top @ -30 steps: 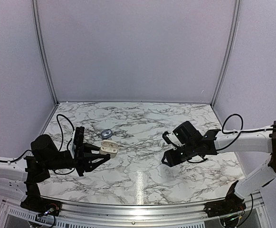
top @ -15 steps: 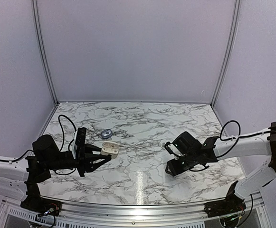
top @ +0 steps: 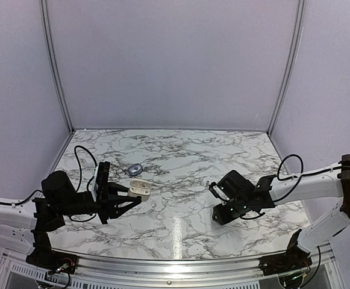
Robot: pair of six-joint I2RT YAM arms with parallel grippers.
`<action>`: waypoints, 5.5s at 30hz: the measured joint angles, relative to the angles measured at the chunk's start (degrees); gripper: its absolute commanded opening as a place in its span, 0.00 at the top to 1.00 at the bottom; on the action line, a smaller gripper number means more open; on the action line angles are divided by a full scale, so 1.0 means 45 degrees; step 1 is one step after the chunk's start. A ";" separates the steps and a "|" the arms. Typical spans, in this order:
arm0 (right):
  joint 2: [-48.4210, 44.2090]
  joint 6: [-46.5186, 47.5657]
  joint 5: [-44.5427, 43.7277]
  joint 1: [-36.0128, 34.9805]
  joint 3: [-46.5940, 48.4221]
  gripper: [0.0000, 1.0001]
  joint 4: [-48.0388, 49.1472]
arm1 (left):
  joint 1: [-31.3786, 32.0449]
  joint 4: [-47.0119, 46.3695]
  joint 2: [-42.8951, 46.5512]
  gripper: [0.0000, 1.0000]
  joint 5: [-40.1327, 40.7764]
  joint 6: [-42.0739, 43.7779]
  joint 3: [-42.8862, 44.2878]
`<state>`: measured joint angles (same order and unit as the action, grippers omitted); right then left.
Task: Insert the wireless bluetooth earbuds into the charging case
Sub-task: Pick up the left earbud from the center of the board, then insert the left earbud into the left side groove of the charging case.
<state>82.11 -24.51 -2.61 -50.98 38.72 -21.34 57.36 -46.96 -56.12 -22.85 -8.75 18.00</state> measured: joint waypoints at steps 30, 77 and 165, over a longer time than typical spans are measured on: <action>-0.0690 0.0228 0.0792 0.0379 -0.0029 0.69 0.0233 | 0.0000 -0.0083 -0.0131 0.97 0.0000 0.0000 0.0000; 0.0151 0.1938 0.0136 0.0296 0.0816 0.94 0.0486 | 0.0000 -0.0097 -0.0029 0.98 0.0083 0.0000 -0.0291; 0.2526 1.2983 -1.0967 -0.9607 0.9364 0.95 0.2599 | 0.0000 -0.0185 0.0257 1.00 -0.0996 0.0593 0.0155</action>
<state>93.47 33.91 -51.96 -94.21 80.86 -9.65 57.36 -47.79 -54.96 -27.33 -6.09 18.70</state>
